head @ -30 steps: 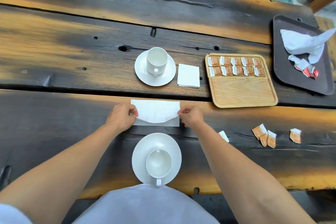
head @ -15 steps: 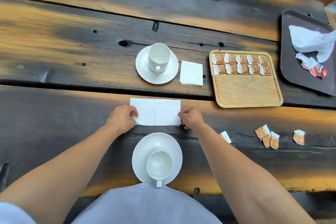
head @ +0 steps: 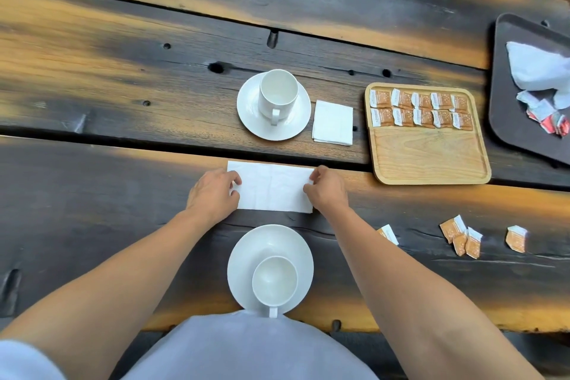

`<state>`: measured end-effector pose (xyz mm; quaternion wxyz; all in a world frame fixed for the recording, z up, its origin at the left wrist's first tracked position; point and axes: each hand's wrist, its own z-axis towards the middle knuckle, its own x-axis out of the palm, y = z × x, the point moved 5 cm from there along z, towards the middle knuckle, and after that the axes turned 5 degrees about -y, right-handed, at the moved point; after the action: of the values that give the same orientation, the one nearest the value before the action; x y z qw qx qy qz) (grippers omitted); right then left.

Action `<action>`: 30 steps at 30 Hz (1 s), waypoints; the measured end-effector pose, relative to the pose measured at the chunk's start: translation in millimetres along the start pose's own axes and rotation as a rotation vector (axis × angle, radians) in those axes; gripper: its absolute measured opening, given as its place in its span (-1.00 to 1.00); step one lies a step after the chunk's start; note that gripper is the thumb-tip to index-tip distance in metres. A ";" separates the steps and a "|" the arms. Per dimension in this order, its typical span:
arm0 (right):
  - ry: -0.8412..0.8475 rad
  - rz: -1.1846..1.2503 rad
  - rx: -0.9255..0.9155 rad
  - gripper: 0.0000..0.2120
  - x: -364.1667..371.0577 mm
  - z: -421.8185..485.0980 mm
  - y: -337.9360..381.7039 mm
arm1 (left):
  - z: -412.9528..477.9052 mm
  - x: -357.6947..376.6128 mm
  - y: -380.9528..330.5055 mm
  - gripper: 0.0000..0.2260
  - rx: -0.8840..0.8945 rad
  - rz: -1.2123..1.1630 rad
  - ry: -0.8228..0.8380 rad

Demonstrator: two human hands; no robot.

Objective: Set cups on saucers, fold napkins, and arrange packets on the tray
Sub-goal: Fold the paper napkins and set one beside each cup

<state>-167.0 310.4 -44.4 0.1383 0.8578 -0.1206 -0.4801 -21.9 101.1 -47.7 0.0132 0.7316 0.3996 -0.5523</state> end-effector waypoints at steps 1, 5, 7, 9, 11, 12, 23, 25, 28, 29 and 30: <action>-0.011 -0.006 -0.022 -0.74 0.7 2.1 2.5 | 0.5 -0.2 0.1 -0.77 0.010 0.001 -0.041; 0.010 -0.037 -0.055 -0.48 5.2 9.0 7.5 | -0.1 1.8 -5.9 -0.66 0.118 0.080 -0.123; 0.028 -0.061 -0.067 -0.51 7.5 11.2 8.0 | -1.9 8.6 -9.9 -0.61 0.188 0.201 -0.080; 0.025 -0.076 -0.078 -0.59 8.4 11.9 8.1 | -3.9 16.6 -9.4 -0.57 0.204 0.284 -0.035; 0.020 -0.076 -0.088 -0.68 8.8 12.1 9.1 | -5.4 21.7 -6.9 -0.55 0.183 0.302 -0.025; 0.021 -0.077 -0.091 -0.73 9.1 12.0 10.0 | -6.3 23.0 -6.5 -0.54 0.177 0.304 -0.029; 0.108 0.142 -0.017 -0.88 11.4 5.5 30.8 | -6.5 21.1 -5.5 -0.54 0.181 0.288 -0.025; 0.128 0.209 0.012 -0.86 10.4 4.9 37.0 | -7.0 20.9 -6.3 -0.54 0.180 0.285 -0.029; 0.189 0.354 0.074 -0.93 11.6 1.6 46.6 | -8.0 19.8 -7.5 -0.54 0.179 0.276 -0.030; 0.208 0.394 0.091 -0.95 11.9 0.2 50.1 | -8.1 19.4 -7.8 -0.54 0.178 0.273 -0.029; 0.232 0.434 0.110 -0.95 12.9 -1.5 54.2 | -8.4 19.0 -7.6 -0.55 0.178 0.272 -0.030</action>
<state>-163.2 255.6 -34.8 0.2042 0.8673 -0.3112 -0.3305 -18.5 120.9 -56.7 0.0290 0.7689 0.2462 -0.5894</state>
